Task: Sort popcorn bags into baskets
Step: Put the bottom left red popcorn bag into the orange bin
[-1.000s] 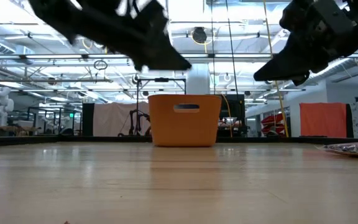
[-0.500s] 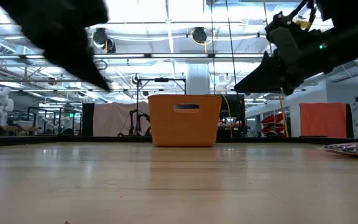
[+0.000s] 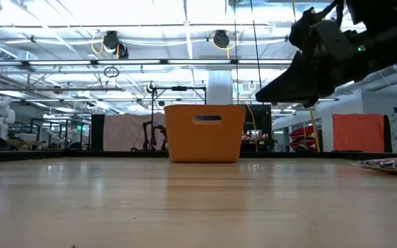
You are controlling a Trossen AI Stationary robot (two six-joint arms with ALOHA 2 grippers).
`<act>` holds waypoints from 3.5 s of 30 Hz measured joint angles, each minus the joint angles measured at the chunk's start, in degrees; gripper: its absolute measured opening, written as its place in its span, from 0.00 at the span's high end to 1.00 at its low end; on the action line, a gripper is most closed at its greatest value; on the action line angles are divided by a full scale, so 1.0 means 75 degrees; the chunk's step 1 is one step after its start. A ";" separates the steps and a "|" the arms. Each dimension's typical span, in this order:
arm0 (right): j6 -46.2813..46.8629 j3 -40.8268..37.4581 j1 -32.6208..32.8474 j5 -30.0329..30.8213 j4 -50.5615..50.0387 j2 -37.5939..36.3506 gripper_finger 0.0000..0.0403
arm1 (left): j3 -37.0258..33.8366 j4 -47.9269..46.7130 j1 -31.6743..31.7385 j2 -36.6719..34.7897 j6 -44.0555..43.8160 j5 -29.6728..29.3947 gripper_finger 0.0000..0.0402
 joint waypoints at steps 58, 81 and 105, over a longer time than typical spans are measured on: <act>-0.0373 0.0000 0.0140 -0.0714 0.1168 -0.0038 0.93 | -0.1918 0.7102 0.1376 -0.1317 0.9202 -0.2649 0.99; 0.0511 0.0261 0.0049 -0.2892 0.4111 0.1036 0.62 | -0.1449 1.0710 0.3793 -0.1207 1.5985 0.3691 0.99; 0.1325 0.3760 -0.0504 -0.6297 0.6317 0.4435 0.40 | -0.0140 1.0481 0.3826 -0.0192 1.6949 0.5953 0.99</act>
